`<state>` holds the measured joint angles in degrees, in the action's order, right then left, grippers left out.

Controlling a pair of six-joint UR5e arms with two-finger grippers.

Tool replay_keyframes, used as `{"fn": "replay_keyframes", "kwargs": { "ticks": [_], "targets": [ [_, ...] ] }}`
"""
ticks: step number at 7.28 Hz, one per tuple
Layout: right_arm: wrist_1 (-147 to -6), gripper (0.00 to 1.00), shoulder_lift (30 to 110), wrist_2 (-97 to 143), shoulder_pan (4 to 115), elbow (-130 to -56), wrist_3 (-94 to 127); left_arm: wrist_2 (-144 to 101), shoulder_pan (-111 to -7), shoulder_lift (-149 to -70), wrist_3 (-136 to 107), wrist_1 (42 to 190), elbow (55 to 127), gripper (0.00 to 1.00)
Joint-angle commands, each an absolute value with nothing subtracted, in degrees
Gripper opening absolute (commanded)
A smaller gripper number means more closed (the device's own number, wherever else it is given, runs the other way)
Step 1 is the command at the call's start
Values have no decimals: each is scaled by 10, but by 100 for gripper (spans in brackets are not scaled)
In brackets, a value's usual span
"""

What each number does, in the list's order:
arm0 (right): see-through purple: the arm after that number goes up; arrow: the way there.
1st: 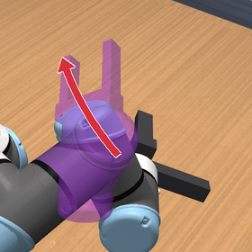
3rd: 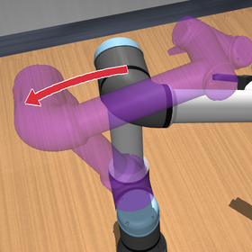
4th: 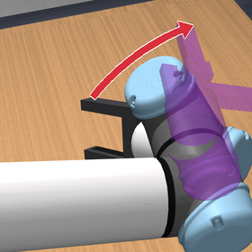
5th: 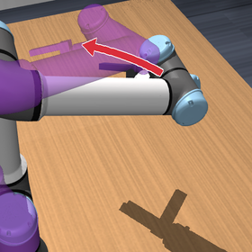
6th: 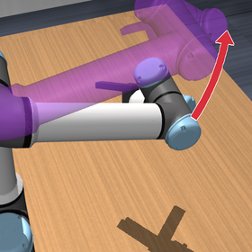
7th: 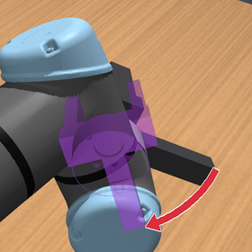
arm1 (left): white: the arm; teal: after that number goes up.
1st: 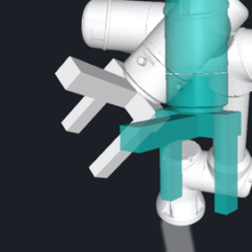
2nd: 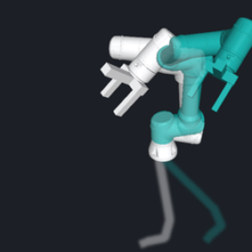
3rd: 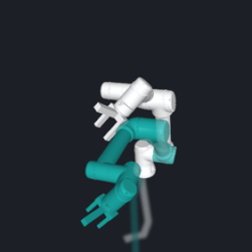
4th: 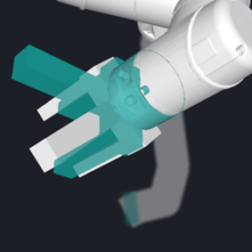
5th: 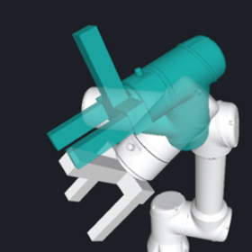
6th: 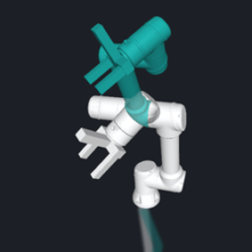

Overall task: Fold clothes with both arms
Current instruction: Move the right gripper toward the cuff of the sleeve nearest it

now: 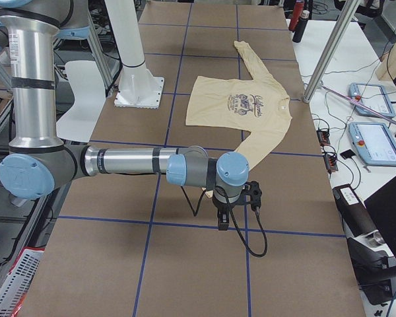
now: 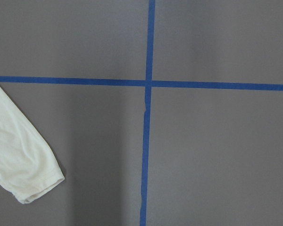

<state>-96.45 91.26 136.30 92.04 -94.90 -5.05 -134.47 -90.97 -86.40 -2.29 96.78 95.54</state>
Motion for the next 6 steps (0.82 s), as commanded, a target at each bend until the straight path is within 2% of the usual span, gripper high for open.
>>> {"fn": "replay_keyframes", "kwargs": {
  "ticks": [1,6],
  "targets": [
    [-967,100,908,1361,920,-947,-50,-1345,-910,-865,-23,969,955,100],
    [-961,100,893,1361,910,-974,-53,-1345,-908,-882,-19,981,981,100]
  ]
}}
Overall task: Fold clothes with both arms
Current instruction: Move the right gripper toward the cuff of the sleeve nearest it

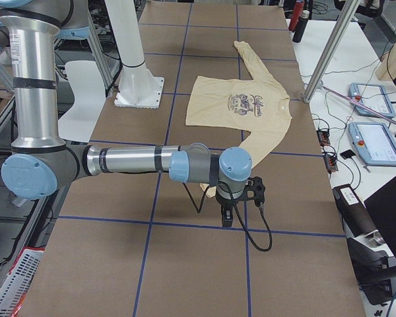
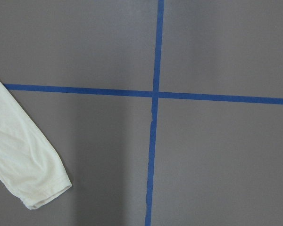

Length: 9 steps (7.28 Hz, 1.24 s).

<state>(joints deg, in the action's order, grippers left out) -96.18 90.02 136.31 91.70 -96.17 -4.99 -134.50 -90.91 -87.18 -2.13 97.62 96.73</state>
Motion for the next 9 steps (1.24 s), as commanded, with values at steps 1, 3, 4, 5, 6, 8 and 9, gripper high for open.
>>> {"fn": "replay_keyframes", "kwargs": {
  "ticks": [1,3,4,5,6,8,9],
  "targets": [
    [-962,100,889,1361,891,-974,-49,-1354,-900,-887,-21,1011,992,100],
    [-961,100,891,1410,881,-974,-15,-1360,-840,-896,-29,1033,977,100],
    [-954,100,887,1406,843,-975,-16,-1362,-840,-891,-29,1038,956,100],
    [-905,100,891,1401,825,-966,2,-1362,-840,-890,-32,1047,955,100],
    [-866,100,890,1399,787,-966,72,-1363,-840,-890,-31,1056,956,100],
    [-788,100,887,1361,700,-966,240,-1363,-840,-889,-33,1078,962,100],
    [-735,100,898,1325,689,-966,249,-1364,-840,-889,-33,1077,972,100]
  ]
}}
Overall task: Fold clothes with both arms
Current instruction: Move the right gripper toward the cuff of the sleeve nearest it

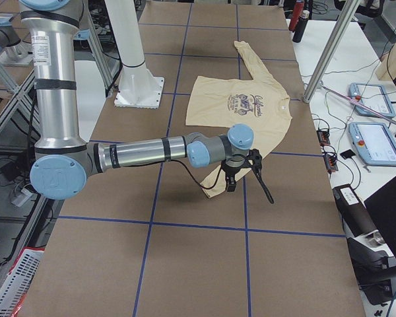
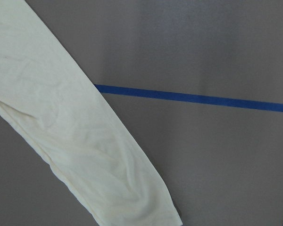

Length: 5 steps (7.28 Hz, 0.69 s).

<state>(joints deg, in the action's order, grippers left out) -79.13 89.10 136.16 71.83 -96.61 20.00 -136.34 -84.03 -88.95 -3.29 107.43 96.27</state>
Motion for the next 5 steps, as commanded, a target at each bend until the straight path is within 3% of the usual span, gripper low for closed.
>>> {"fn": "replay_keyframes", "kwargs": {
  "ticks": [1,5],
  "targets": [
    [-699,100,918,1310,674,-961,253,-1374,-840,-889,-33,1077,972,100],
    [-624,99,920,1303,618,-914,277,-1390,-840,-889,-34,1077,972,100]
  ]
}}
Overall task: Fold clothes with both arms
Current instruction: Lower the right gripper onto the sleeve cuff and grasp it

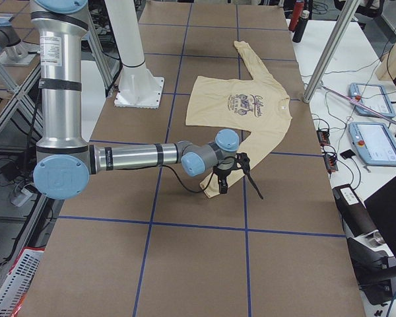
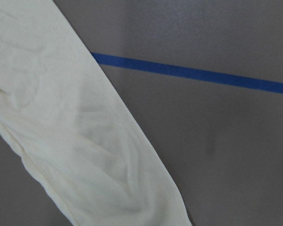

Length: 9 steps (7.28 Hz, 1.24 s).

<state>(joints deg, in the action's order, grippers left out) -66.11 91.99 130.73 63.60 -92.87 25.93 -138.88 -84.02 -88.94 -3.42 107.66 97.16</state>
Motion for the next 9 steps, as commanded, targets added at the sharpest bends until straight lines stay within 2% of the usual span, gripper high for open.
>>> {"fn": "replay_keyframes", "kwargs": {
  "ticks": [1,5,9],
  "targets": [
    [-599,99,928,1291,606,-912,289,-1402,-840,-889,-34,1077,971,100],
    [-595,98,943,1281,592,-893,289,-1403,-840,-889,-34,1077,972,100],
    [-596,70,934,1286,591,-882,290,-1406,-840,-889,-34,1076,980,100]
  ]
}}
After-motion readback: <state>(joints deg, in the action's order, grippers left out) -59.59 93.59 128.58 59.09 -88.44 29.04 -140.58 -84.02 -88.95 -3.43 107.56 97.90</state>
